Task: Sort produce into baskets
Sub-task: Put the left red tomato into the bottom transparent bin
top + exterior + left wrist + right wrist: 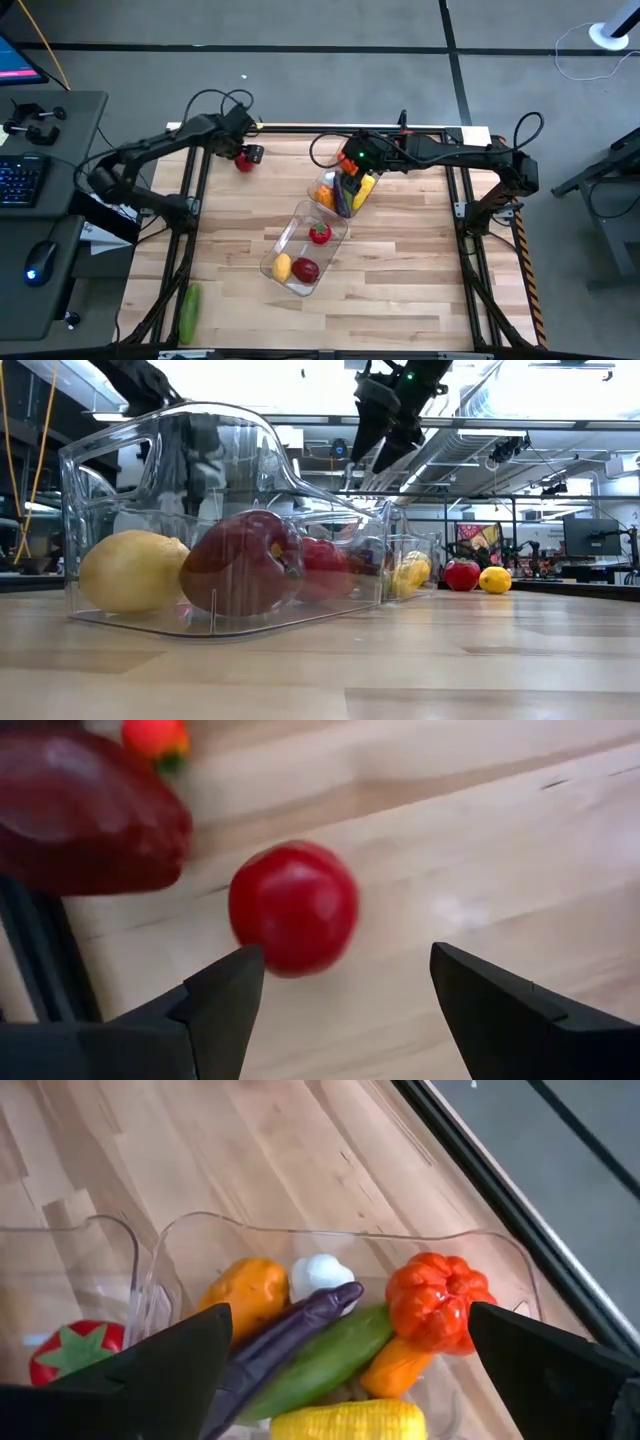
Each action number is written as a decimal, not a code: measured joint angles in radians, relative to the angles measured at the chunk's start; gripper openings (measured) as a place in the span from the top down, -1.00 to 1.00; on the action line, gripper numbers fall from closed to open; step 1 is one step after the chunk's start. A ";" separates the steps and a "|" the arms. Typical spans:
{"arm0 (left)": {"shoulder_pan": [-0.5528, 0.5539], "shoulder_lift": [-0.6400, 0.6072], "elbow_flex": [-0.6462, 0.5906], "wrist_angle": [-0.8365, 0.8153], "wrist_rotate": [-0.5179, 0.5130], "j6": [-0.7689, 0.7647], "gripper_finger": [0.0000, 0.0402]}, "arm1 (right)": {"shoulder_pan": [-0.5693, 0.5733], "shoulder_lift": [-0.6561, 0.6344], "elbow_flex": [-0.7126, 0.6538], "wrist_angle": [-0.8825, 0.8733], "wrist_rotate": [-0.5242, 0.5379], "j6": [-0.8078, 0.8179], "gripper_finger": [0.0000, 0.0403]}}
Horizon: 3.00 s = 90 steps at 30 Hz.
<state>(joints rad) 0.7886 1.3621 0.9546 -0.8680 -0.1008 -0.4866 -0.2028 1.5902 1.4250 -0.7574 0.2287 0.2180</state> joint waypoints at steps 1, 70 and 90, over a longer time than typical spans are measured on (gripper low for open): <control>0.019 0.020 0.000 0.000 0.017 0.011 -0.36 | 0.000 0.000 0.000 0.000 0.000 0.014 -0.98; 0.037 0.328 0.116 0.084 0.008 0.245 -0.88 | 0.034 0.000 0.000 -0.001 0.000 0.097 -0.98; 0.032 0.410 0.088 0.076 0.018 0.173 -0.88 | 0.034 0.000 0.000 -0.001 0.000 0.099 -0.98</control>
<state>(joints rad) 0.8204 1.7724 1.0424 -0.7920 -0.0827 -0.3141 -0.1692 1.5902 1.4250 -0.7586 0.2291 0.3169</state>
